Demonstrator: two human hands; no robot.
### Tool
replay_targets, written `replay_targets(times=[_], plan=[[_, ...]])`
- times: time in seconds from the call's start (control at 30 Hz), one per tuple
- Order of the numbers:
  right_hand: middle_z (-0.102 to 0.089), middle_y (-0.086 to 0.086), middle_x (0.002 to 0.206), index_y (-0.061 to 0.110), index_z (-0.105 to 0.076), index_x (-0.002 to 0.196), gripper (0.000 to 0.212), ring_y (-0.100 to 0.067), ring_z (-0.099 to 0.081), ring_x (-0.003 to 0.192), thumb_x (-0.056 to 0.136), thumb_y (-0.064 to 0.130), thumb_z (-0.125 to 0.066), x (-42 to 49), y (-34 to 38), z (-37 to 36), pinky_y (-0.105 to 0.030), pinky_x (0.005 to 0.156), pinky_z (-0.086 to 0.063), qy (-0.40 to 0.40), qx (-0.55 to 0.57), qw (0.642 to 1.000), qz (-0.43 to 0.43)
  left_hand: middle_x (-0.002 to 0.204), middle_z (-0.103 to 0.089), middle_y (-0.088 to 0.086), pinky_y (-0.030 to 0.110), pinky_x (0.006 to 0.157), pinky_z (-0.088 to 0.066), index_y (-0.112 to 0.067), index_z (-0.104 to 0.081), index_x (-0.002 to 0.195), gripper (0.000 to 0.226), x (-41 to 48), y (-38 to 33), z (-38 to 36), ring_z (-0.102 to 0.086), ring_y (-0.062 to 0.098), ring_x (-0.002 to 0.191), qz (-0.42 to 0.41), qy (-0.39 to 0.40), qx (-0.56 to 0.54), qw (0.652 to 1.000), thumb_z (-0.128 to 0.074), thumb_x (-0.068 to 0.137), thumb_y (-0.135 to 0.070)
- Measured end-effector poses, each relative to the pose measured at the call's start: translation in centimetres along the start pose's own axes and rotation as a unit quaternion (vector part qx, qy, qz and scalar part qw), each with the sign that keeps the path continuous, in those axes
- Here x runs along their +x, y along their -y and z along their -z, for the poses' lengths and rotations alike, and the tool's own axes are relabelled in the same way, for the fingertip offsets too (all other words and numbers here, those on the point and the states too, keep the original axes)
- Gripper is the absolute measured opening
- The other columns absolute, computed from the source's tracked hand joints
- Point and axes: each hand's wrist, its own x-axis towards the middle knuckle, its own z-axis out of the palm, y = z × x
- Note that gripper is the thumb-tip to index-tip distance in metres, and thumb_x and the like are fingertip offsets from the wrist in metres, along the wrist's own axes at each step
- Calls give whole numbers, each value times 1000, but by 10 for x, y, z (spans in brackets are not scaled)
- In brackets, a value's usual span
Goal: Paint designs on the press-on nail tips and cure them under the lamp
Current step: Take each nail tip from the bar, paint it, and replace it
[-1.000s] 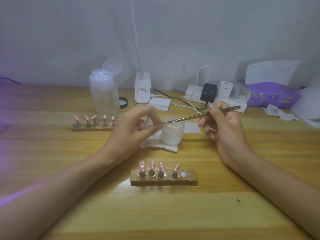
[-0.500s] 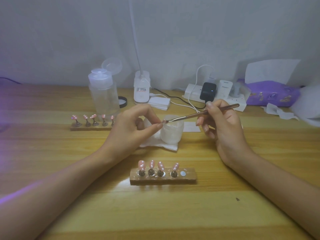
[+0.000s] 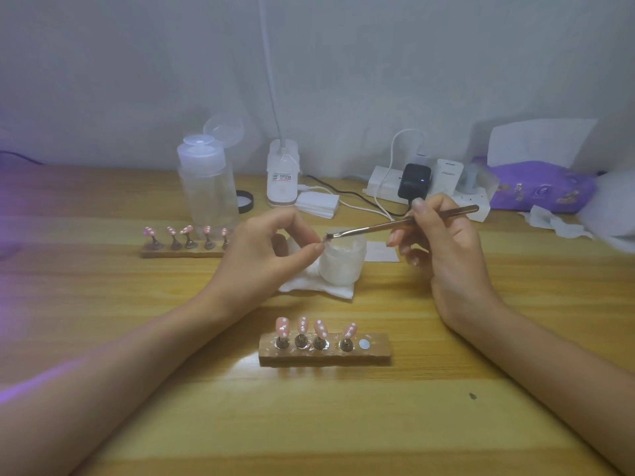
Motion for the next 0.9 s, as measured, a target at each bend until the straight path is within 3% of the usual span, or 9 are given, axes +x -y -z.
replay_targets(times=[0.53,0.9], plan=[[-69,-4,64,18,-46,78,25,-12,-59,55,103,22,-50,0,1,0,-18,49,-43,-4,-3,1000,-1,61,-60,-21,11,48,-31,-15,-62,75,17,1,0,0,-40,2,46,7,2,-15,1000,-73,87,-11],[-69,-3,63,21,-46,78,25,-8,-50,54,102,22,-51,0,-1,0,-17,45,-35,-5,-14,1000,-20,55,-56,-25,7,46,-28,-13,-61,75,17,0,-1,0,-39,1,42,-1,5,-5,1000,-72,88,-10]])
